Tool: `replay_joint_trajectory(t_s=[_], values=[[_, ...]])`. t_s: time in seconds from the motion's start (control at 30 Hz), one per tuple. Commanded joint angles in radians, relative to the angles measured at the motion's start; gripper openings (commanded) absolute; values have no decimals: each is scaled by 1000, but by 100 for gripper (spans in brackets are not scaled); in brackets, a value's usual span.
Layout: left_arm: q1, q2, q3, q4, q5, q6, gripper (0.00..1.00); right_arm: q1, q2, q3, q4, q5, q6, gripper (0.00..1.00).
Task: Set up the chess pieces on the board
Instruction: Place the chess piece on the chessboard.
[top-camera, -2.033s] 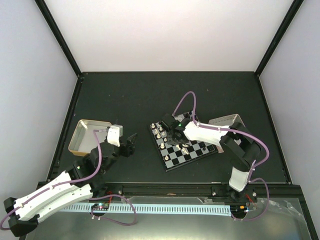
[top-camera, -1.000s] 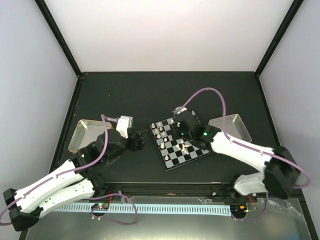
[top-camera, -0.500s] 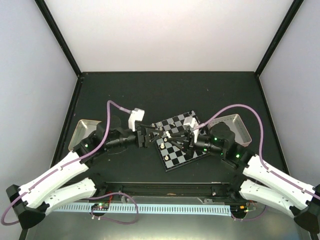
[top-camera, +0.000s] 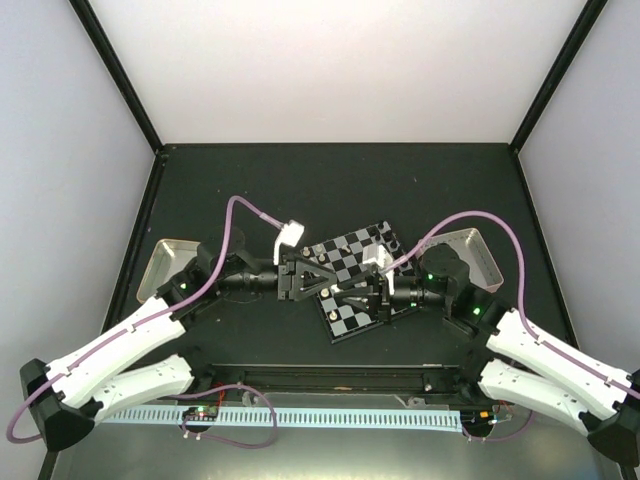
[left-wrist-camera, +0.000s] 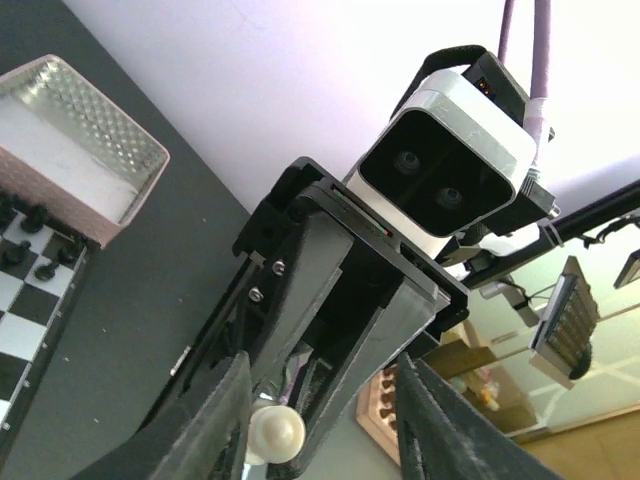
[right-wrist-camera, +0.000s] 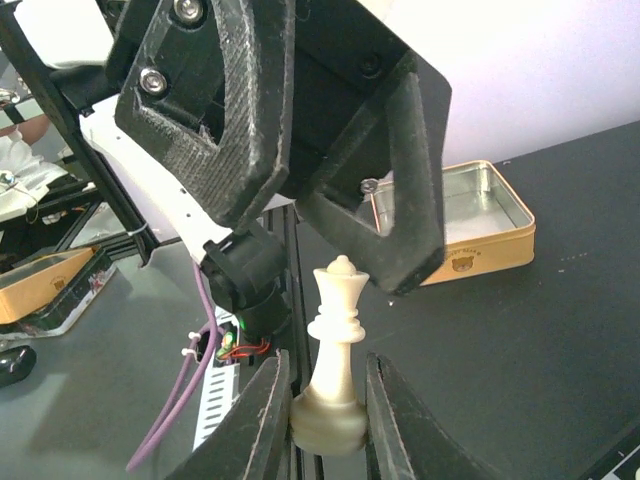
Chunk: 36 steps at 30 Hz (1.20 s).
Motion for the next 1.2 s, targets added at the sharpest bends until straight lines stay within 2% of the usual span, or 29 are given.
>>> replay_joint_trajectory(t_s=[0.0, 0.13, 0.3, 0.4, 0.5, 0.6, 0.67, 0.8, 0.87, 0.97, 1.07, 1.17], values=[[7, 24, 16, -3, 67, 26, 38, 5, 13, 36, -24, -10, -26, 10], [5, 45, 36, -66, 75, 88, 29, 5, 33, 45, -28, -3, -27, 10], [6, 73, 65, -142, 70, 146, 26, 5, 42, 47, -30, 8, -26, 10], [7, 80, 70, -152, 68, 167, 15, 3, 47, 47, -34, 26, -24, 10], [6, 85, 70, -164, 50, 186, 6, 2, 52, 46, -44, 66, -9, 18], [7, 90, 70, -189, -9, 211, 2, 3, 53, 33, -52, 114, 14, 33], [7, 95, 64, -207, -71, 222, 1, 3, 48, 14, -52, 160, 40, 48], [7, 119, 60, -273, -276, 243, 2, 3, 33, -32, -63, 301, 111, 63], [7, 145, 58, -312, -443, 248, 2, 2, 21, -54, -80, 409, 158, 66], [4, 208, 26, -287, -622, 254, 2, 1, 12, -85, -120, 592, 248, 67], [-3, 306, -4, -230, -738, 248, 2, 0, 24, -97, -179, 795, 349, 67], [-17, 418, -12, -174, -816, 238, 2, -7, 46, -101, -227, 881, 432, 67]])
